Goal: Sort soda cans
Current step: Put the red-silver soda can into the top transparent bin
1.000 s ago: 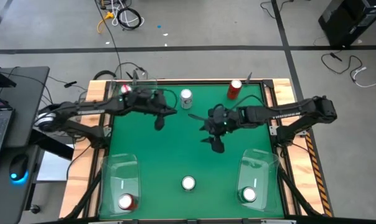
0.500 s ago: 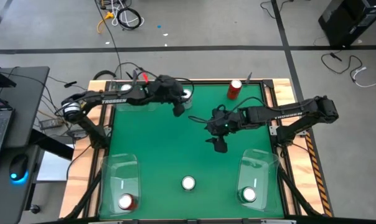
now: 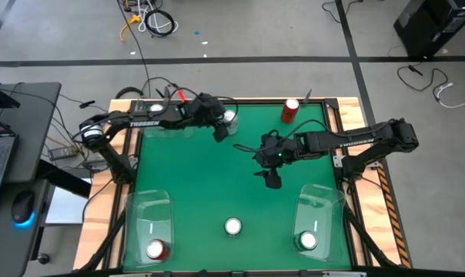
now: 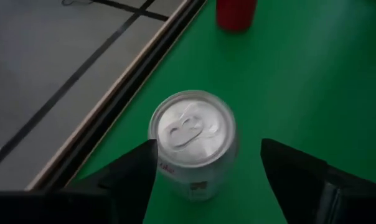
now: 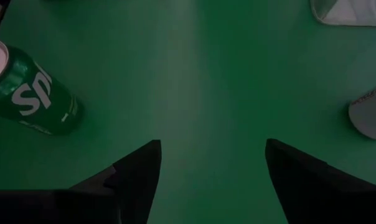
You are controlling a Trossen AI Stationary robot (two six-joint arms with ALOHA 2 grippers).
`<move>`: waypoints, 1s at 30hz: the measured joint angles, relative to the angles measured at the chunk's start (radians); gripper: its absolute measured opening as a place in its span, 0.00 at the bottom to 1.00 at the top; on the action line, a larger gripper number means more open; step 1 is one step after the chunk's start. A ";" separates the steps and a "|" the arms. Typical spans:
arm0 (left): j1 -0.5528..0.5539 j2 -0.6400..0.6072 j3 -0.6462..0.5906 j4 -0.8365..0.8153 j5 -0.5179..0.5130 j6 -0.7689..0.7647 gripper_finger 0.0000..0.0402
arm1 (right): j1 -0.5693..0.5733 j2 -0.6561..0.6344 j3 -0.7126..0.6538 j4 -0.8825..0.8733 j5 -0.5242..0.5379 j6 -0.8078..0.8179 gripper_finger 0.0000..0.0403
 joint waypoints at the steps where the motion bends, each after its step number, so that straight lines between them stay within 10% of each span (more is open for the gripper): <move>1: 0.007 0.005 -0.007 0.009 0.009 -0.008 0.73 | 0.000 0.000 0.000 0.000 0.000 -0.001 0.69; 20: 0.026 0.123 -0.035 0.235 0.080 -0.044 0.73 | -0.007 0.008 -0.006 0.028 0.004 -0.019 0.68; 30: 0.025 0.131 -0.035 0.237 0.110 0.017 0.73 | -0.144 0.007 -0.174 0.246 0.299 0.105 0.56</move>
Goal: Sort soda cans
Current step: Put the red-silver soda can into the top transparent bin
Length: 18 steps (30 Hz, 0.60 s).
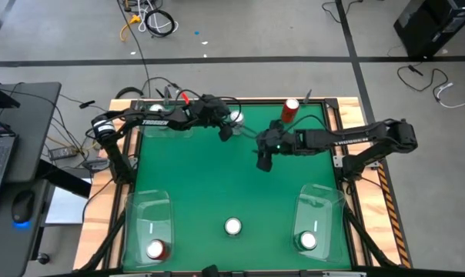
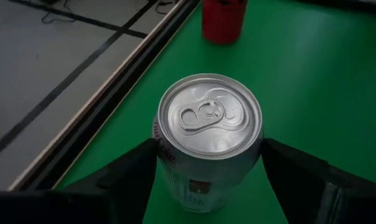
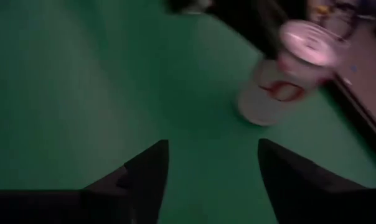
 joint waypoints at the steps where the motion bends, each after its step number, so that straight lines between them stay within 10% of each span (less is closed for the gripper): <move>1: -0.001 0.000 0.000 -0.003 0.000 0.020 0.73 | -0.022 0.000 -0.027 0.047 0.000 0.011 0.52; 11: -0.013 0.004 -0.003 -0.027 -0.063 -0.070 0.73 | -0.159 0.000 -0.220 0.501 -0.091 0.038 0.22; 18: -0.020 0.004 -0.005 -0.048 -0.040 -0.105 0.74 | -0.166 -0.001 -0.227 0.518 -0.095 0.035 0.23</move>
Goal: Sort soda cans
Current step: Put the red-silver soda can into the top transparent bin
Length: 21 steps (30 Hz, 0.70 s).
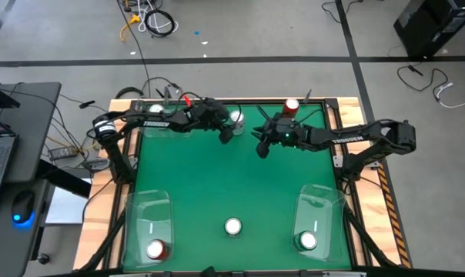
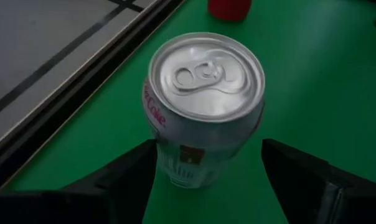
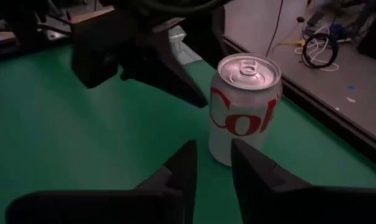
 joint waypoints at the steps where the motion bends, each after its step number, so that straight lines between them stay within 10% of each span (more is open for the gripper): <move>1: 0.000 0.000 -0.006 0.008 0.000 0.009 0.74 | -0.004 0.000 0.000 0.001 0.000 0.000 0.24; 10: -0.003 -0.002 -0.202 0.362 0.002 0.036 0.82 | -0.064 0.011 0.000 0.086 -0.005 0.001 0.38; 21: -0.003 -0.002 -0.342 0.651 -0.010 0.034 0.77 | -0.120 0.211 0.001 0.333 0.018 0.021 0.11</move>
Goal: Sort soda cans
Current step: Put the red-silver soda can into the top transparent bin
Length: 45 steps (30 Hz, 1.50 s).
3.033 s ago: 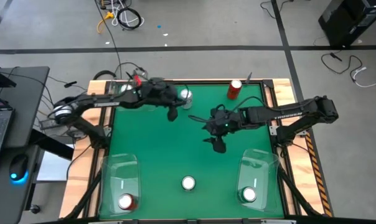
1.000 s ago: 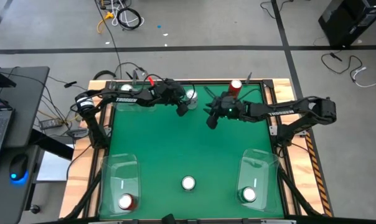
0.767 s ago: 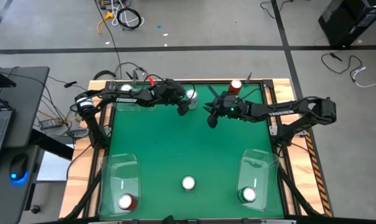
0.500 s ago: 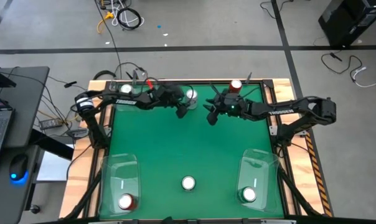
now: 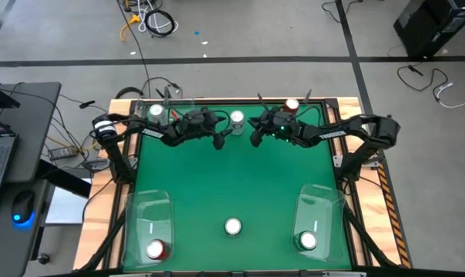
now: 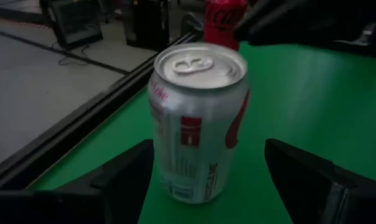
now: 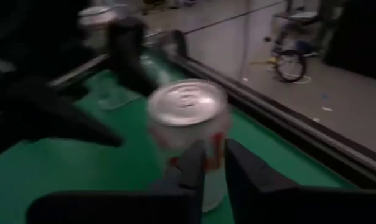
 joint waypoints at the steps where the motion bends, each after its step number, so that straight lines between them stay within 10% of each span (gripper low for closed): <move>1: 0.000 -0.001 0.001 -0.013 -0.006 -0.014 0.76 | -0.009 0.010 0.001 0.004 0.008 0.006 0.08; 17: 0.009 0.177 0.043 0.155 -0.049 -0.047 0.73 | -0.062 0.263 0.122 0.005 -0.079 0.059 0.00; 29: 0.010 0.181 0.049 0.216 -0.017 0.000 0.76 | -0.056 0.278 0.124 0.026 -0.294 0.047 0.00; 45: 0.000 0.178 0.050 0.150 0.117 0.003 0.69 | -0.030 0.279 0.132 0.017 -0.327 -0.030 0.00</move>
